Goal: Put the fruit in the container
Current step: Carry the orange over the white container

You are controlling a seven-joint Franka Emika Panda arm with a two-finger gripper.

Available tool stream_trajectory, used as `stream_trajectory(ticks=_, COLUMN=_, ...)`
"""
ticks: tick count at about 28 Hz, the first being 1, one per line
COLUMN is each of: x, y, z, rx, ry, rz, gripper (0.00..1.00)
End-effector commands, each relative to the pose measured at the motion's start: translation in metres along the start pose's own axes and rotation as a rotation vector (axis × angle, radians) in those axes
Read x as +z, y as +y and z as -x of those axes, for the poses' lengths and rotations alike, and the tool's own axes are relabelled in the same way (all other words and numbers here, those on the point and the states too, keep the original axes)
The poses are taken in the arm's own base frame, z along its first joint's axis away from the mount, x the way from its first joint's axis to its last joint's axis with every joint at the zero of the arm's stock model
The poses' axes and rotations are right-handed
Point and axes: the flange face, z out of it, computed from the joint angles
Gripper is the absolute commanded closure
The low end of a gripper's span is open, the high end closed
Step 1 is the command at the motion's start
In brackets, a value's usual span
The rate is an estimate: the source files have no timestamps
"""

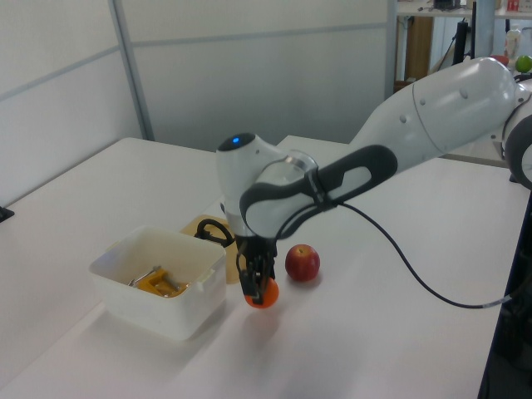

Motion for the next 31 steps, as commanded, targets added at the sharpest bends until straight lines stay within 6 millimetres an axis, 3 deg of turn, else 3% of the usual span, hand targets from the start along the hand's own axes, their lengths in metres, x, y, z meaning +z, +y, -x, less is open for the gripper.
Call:
stream_trajectory(ticks=1, x=-0.064, y=0.018, z=-0.007, rx=0.062, ry=0.082, rz=-0.079, gripper=1.00)
stream_trajectory(ticks=3, x=-0.088, y=0.022, z=-0.014, rx=0.074, ry=0.130, rz=-0.092, gripper=1.00)
stream_trajectory(ticks=10, x=-0.122, y=0.026, z=-0.026, rx=0.097, ry=0.226, rz=-0.107, gripper=1.00)
stream_trajectory(ticks=13, x=-0.125, y=0.020, z=-0.036, rx=0.125, ry=0.302, rz=-0.107, gripper=0.99)
stream_trajectory(ticks=18, x=-0.113, y=0.020, z=-0.052, rx=0.196, ry=0.415, rz=-0.109, gripper=0.92)
stream_trajectory(ticks=20, x=-0.102, y=0.021, z=-0.058, rx=0.215, ry=0.428, rz=-0.112, gripper=0.79)
stream_trajectory(ticks=21, x=-0.099, y=0.021, z=-0.059, rx=0.217, ry=0.425, rz=-0.113, gripper=0.66)
stream_trajectory(ticks=23, x=-0.095, y=0.021, z=-0.060, rx=0.214, ry=0.419, rz=-0.111, gripper=0.37)
stream_trajectory(ticks=24, x=-0.093, y=0.021, z=-0.060, rx=0.210, ry=0.416, rz=-0.107, gripper=0.14)
stream_trajectory(ticks=25, x=-0.093, y=0.020, z=-0.060, rx=0.203, ry=0.416, rz=-0.101, gripper=0.00)
stream_trajectory(ticks=28, x=-0.092, y=0.009, z=-0.060, rx=0.168, ry=0.411, rz=-0.065, gripper=0.00)
stream_trajectory(ticks=31, x=-0.097, y=0.012, z=-0.058, rx=0.169, ry=0.408, rz=-0.058, gripper=0.00)
